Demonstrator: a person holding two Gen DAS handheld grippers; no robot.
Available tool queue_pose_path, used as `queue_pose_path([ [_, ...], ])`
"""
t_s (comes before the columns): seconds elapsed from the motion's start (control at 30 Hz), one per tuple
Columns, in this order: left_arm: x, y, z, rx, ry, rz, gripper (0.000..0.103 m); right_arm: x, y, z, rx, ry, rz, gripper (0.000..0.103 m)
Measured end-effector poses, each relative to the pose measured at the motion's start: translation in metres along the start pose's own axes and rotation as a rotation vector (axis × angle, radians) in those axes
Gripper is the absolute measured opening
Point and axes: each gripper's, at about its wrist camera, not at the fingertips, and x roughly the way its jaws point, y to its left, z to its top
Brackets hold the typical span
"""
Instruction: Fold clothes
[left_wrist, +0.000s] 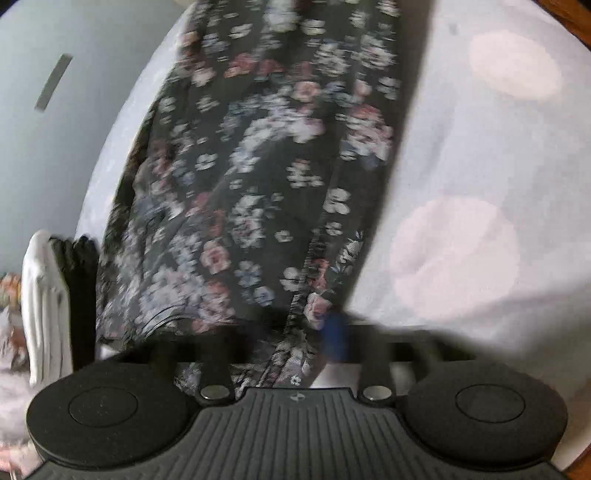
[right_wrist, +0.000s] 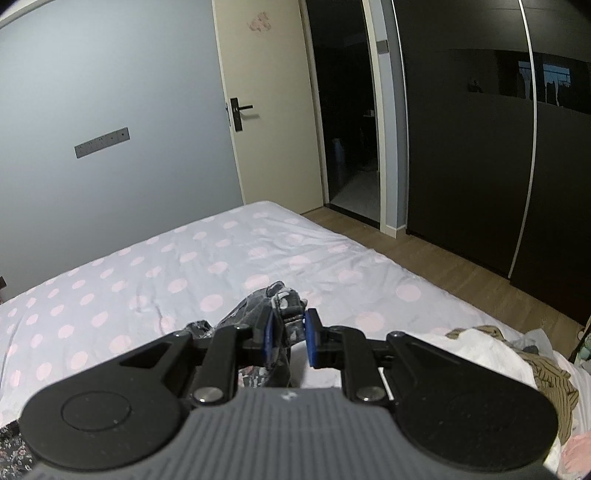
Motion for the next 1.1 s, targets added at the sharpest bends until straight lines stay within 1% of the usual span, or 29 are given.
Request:
queue_pose_path([
  [0.13, -0.03, 0.027, -0.012, -0.034, 0.0, 0.041, 0.002, 0.002, -0.003, -0.01, 0.0, 0.02, -0.006, 0.02],
  [0.27, -0.074, 0.059, -0.025, -0.112, 0.02, 0.036, 0.002, 0.005, -0.007, -0.018, -0.008, 0.028, -0.018, 0.02],
  [0.33, -0.097, 0.065, -0.028, -0.112, 0.023, 0.01, 0.002, 0.009, -0.009, -0.024, -0.006, 0.045, -0.039, 0.02],
  [0.4, -0.112, 0.056, -0.029, -0.07, 0.041, -0.007, 0.001, 0.013, -0.013, -0.032, -0.001, 0.068, -0.054, 0.02],
  [0.43, -0.114, 0.051, -0.029, -0.047, 0.05, -0.013, 0.001, 0.016, -0.015, -0.037, 0.001, 0.082, -0.06, 0.02],
  [0.5, -0.11, 0.041, -0.029, -0.038, 0.062, -0.044, 0.001, 0.024, -0.018, -0.048, 0.0, 0.115, -0.079, 0.02],
  [0.57, -0.1, 0.033, -0.026, -0.052, 0.07, -0.077, 0.001, 0.031, -0.024, -0.06, 0.002, 0.134, -0.099, 0.02],
  [0.67, -0.077, 0.032, -0.024, -0.099, 0.106, -0.159, 0.002, 0.041, -0.033, -0.077, 0.023, 0.179, -0.12, 0.02],
  [0.7, -0.07, 0.035, -0.024, -0.122, 0.119, -0.194, 0.008, 0.045, -0.036, -0.082, 0.03, 0.198, -0.125, 0.02],
  [0.77, -0.064, 0.046, -0.029, -0.18, 0.124, -0.264, 0.015, 0.05, -0.038, -0.092, 0.024, 0.221, -0.133, 0.02],
  [0.8, -0.064, 0.052, -0.032, -0.206, 0.118, -0.3, 0.023, 0.051, -0.038, -0.096, 0.017, 0.23, -0.137, 0.02],
  [0.83, -0.067, 0.059, -0.036, -0.227, 0.102, -0.319, 0.027, 0.053, -0.039, -0.1, 0.011, 0.238, -0.142, 0.02],
  [0.87, -0.072, 0.067, -0.04, -0.247, 0.084, -0.332, 0.034, 0.055, -0.041, -0.103, 0.011, 0.241, -0.149, 0.02],
  [0.9, -0.068, 0.077, -0.043, -0.292, 0.078, -0.331, 0.04, 0.058, -0.042, -0.106, 0.011, 0.244, -0.157, 0.02],
  [1.0, -0.05, 0.113, -0.053, -0.448, 0.07, -0.313, 0.049, 0.064, -0.047, -0.113, 0.011, 0.252, -0.179, 0.02],
  [1.1, -0.032, 0.149, -0.062, -0.604, 0.061, -0.294, 0.051, 0.069, -0.05, -0.119, 0.017, 0.254, -0.192, 0.02],
])
